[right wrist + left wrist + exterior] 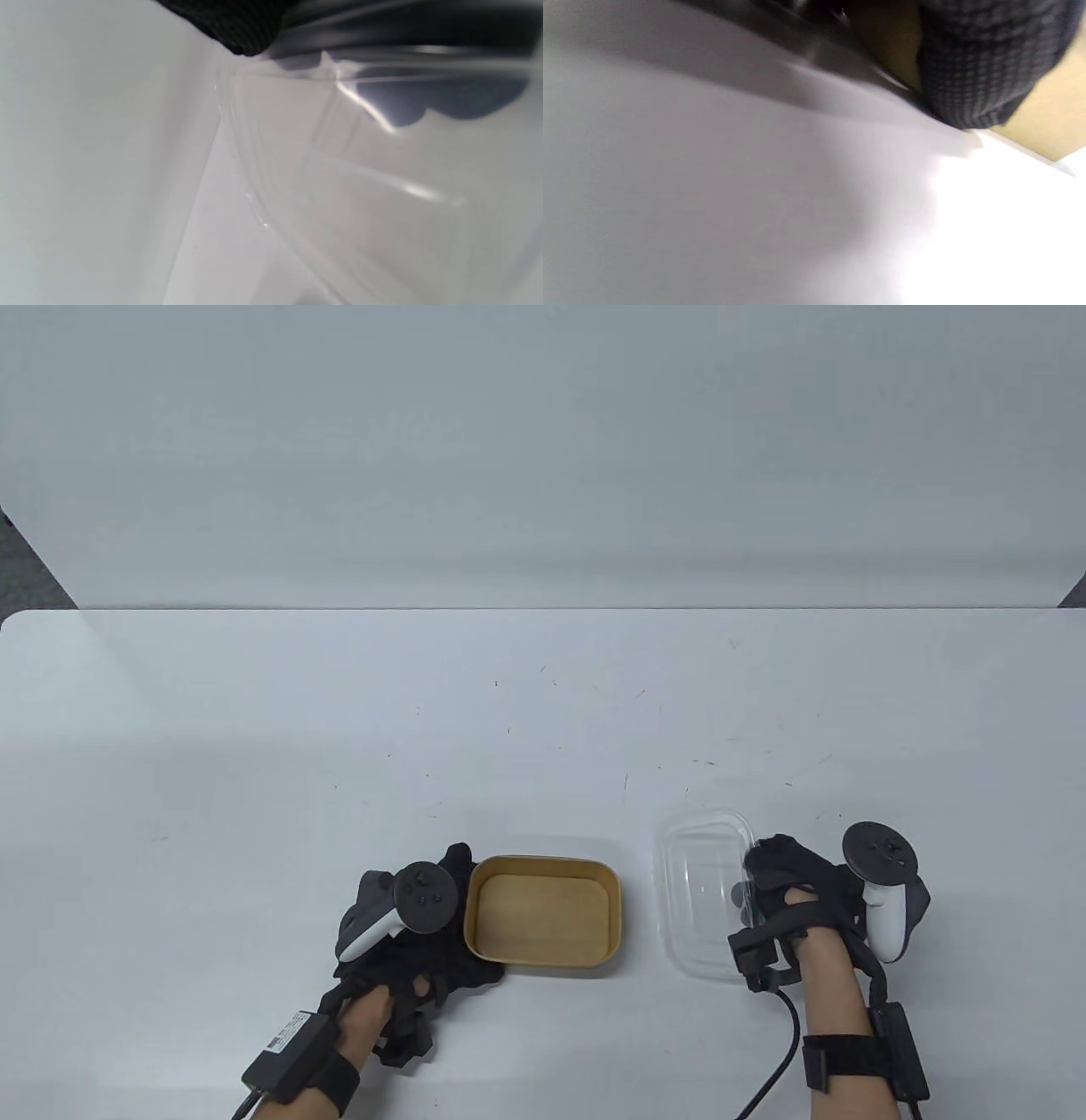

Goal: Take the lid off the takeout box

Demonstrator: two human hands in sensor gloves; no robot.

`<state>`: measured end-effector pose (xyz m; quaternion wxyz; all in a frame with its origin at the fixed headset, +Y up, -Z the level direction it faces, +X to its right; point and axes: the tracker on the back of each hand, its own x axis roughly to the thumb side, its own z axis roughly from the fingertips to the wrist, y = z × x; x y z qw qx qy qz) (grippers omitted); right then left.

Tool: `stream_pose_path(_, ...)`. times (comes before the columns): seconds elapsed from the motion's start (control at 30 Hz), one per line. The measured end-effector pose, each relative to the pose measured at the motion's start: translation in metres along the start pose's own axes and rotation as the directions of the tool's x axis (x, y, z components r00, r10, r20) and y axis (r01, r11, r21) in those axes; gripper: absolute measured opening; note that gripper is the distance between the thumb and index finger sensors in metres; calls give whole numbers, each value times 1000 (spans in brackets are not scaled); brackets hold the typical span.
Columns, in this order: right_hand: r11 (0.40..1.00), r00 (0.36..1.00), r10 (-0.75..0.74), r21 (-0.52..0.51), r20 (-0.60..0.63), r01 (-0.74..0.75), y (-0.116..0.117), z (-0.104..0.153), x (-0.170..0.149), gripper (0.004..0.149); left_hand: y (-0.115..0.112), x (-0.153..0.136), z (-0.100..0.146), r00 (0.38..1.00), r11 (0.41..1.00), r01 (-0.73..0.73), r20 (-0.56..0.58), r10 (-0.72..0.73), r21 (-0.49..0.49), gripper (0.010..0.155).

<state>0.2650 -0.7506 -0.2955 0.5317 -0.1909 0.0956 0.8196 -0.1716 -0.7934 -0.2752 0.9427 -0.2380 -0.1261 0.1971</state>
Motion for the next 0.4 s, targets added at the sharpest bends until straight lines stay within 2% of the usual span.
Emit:
stream_pose_path(0.1,992,994,110,-70,-2,-110,2,3,4,49,0,0,0,1000,1000,-2,0,2,0,138)
stream_pose_path(0.17,946,964,267,-197,24,-257,5,9,10,57,0,0,0,1000,1000,-2,-1,2,0,138)
stream_pose_path(0.23,895,922,385,-266,51,-359,8,14,14,61,0,0,0,1000,1000,-1,-1,1,1,139)
stream_pose_path(0.3,859,887,454,-307,89,-409,13,19,17,62,0,0,0,1000,1000,-2,2,2,1,139)
stream_pose_path(0.4,839,856,497,-332,143,-431,17,27,19,62,0,-1,1,1000,1000,-12,23,12,-6,139)
